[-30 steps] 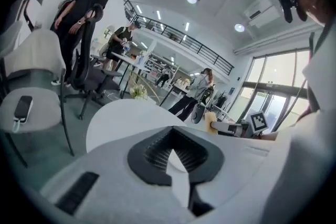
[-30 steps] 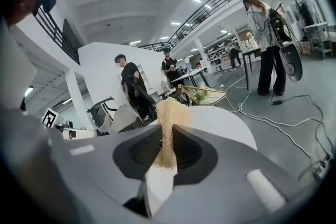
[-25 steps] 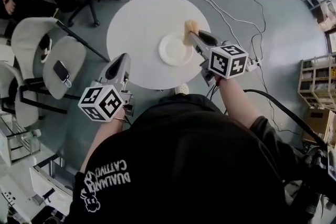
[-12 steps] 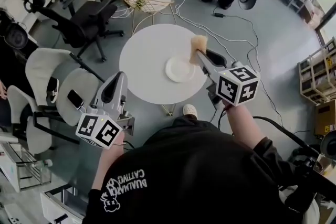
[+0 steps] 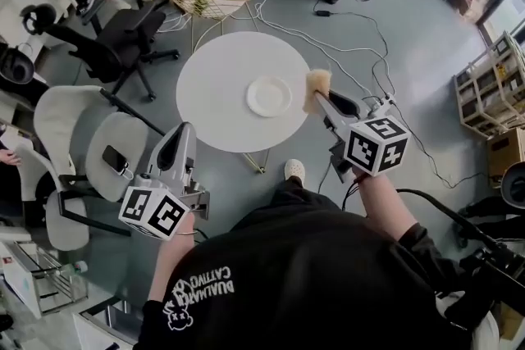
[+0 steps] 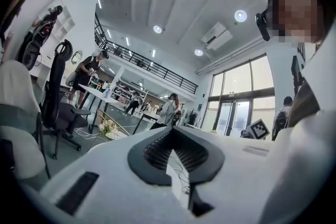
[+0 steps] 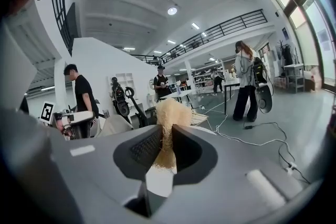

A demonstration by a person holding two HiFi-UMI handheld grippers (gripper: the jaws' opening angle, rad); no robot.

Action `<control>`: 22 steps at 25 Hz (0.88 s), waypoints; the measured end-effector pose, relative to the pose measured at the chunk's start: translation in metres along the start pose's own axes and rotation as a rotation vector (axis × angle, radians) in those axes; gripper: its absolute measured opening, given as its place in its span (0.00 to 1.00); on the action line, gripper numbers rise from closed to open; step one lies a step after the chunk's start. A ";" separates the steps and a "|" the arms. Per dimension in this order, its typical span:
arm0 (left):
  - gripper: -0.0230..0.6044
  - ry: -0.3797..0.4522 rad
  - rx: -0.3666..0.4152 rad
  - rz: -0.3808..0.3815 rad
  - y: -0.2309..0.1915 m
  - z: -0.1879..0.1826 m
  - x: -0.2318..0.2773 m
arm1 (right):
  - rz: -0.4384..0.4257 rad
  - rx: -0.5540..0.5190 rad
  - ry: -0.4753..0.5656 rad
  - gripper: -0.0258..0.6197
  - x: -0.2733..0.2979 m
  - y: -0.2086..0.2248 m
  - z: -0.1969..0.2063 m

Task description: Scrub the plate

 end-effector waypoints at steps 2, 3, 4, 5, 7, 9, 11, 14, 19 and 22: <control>0.04 0.001 0.005 0.007 0.005 -0.002 0.002 | -0.005 0.016 0.003 0.13 -0.003 0.002 -0.003; 0.04 0.003 0.007 0.010 0.006 -0.003 0.003 | -0.007 0.022 0.006 0.13 -0.004 0.003 -0.005; 0.04 0.006 0.008 0.013 0.008 -0.003 0.004 | -0.007 0.022 0.007 0.13 -0.004 0.004 -0.006; 0.04 0.007 0.010 0.014 0.008 -0.003 0.005 | -0.005 0.016 0.005 0.13 -0.004 0.004 -0.007; 0.04 0.011 0.013 0.010 0.008 -0.002 0.004 | -0.001 -0.007 -0.004 0.13 -0.004 0.004 -0.006; 0.04 0.016 0.015 0.004 0.008 -0.002 0.003 | -0.004 -0.019 -0.011 0.13 -0.004 0.002 -0.005; 0.04 0.021 0.017 0.004 0.010 -0.003 0.002 | -0.007 -0.021 -0.009 0.13 -0.004 0.002 -0.007; 0.04 0.024 0.020 0.002 0.011 -0.003 0.002 | -0.006 -0.027 -0.011 0.13 -0.004 0.002 -0.008; 0.04 0.028 0.021 0.002 0.016 -0.006 0.004 | -0.005 -0.029 -0.017 0.13 -0.006 0.005 -0.011; 0.04 0.030 0.020 0.001 0.014 -0.006 0.005 | -0.006 -0.029 -0.017 0.13 -0.005 0.004 -0.011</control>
Point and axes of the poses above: the fingertips, and each gripper's own axes: x forward along the fingers, y to its right, z out of its underside, the point moved 1 cm from there along -x, backward along the fingers, and after that the axes turned 5 degrees about -z, right-handed, at the moved point
